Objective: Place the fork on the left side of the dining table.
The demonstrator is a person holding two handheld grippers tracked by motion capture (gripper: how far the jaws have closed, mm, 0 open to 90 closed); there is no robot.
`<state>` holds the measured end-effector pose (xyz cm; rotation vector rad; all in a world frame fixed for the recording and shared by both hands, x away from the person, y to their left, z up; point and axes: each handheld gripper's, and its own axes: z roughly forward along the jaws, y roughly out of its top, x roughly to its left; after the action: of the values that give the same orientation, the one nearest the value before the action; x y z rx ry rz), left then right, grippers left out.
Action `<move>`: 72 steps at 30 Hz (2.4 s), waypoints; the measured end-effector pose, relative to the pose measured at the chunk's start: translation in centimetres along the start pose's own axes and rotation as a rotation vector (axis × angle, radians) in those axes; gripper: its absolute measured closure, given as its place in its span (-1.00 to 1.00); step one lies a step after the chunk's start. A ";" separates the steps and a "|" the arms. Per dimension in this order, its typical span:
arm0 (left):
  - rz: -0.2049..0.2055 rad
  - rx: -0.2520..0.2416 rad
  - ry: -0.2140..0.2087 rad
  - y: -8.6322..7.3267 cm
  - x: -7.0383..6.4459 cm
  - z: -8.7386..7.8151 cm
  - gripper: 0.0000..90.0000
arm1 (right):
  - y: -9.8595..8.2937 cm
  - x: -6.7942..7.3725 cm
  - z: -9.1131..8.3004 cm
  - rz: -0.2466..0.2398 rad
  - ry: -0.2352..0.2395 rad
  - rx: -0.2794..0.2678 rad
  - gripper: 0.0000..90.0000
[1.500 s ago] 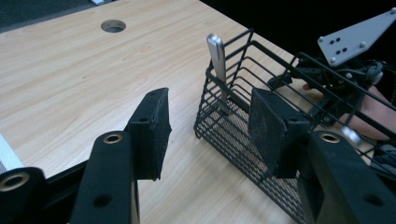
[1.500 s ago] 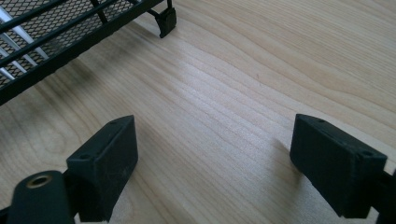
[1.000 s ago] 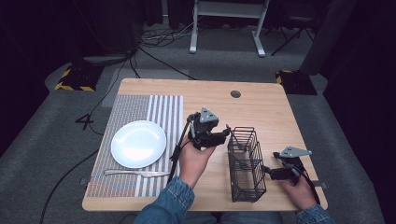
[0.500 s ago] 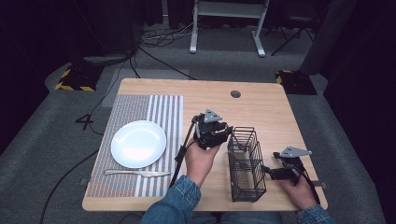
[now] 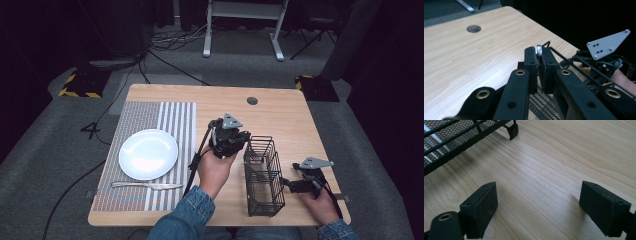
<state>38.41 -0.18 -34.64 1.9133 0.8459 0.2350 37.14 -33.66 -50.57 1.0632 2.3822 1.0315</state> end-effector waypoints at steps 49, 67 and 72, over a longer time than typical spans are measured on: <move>-0.048 -0.093 0.085 4.1 5.9 -11.4 0.91 | 0.0 0.0 0.0 0.002 -0.002 0.001 -0.66; -0.124 -0.093 0.175 2.3 12.9 -13.4 0.91 | 0.1 0.0 0.1 0.011 -0.014 0.000 -0.66; -0.149 -0.090 0.208 1.8 14.9 -13.8 0.91 | 0.1 0.1 0.1 0.015 -0.016 -0.001 -0.66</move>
<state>43.31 18.81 -29.20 1.7533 1.0933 0.3801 37.19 -33.52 -50.57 1.0864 2.3644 1.0249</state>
